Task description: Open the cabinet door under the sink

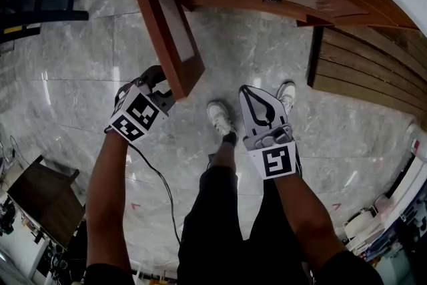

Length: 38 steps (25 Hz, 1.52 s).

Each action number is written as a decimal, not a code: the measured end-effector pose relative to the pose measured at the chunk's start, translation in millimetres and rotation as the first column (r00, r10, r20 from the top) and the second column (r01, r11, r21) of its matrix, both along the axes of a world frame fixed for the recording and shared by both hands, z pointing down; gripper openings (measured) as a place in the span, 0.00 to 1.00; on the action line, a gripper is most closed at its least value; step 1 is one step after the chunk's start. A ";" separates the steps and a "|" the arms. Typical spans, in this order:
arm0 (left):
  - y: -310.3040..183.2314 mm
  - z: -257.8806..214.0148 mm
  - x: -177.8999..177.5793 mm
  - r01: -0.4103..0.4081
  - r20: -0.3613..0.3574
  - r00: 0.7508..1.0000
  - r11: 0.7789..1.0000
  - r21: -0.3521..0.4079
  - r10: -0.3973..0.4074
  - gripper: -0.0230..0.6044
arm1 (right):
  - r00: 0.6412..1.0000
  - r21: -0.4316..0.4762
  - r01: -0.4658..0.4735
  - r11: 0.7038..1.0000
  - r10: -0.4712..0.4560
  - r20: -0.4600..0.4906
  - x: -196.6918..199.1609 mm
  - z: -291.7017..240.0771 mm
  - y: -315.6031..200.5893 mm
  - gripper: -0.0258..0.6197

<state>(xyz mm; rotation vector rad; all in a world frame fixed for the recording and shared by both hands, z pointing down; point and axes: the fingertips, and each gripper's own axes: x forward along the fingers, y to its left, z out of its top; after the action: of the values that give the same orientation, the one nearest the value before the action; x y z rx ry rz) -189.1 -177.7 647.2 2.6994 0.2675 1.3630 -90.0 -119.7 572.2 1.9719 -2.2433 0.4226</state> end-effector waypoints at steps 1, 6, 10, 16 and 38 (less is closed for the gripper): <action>-1.4 -0.1 -3.7 -0.004 0.003 1.000 1.000 0.004 0.004 0.19 | 1.000 0.002 0.005 1.000 -0.005 0.000 -2.1 -0.1 -0.3 0.07; -5.3 1.1 -20.6 -0.008 0.006 1.000 1.000 0.024 0.008 0.19 | 1.000 -0.001 -0.009 1.000 0.009 0.011 -12.8 -1.9 3.6 0.07; -10.4 0.0 -28.7 -0.044 -0.001 0.999 0.998 0.050 0.044 0.19 | 1.000 -0.007 -0.008 1.000 0.009 0.005 -22.9 -3.0 10.8 0.07; -17.3 2.7 -46.7 -0.069 0.010 0.998 0.994 0.088 0.068 0.19 | 1.000 -0.022 -0.018 1.000 0.019 0.008 -31.4 -6.4 27.2 0.08; -10.5 -9.9 -152.6 0.565 -0.138 0.825 0.798 0.209 -0.548 0.41 | 1.000 0.022 -0.001 1.000 0.001 0.008 -45.0 -14.2 82.1 0.19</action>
<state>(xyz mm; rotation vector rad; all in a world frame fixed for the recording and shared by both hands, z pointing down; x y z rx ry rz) -341.7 -188.3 637.3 2.6748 -0.6905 1.1684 -134.9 -37.5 558.1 1.9851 -2.2617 0.4076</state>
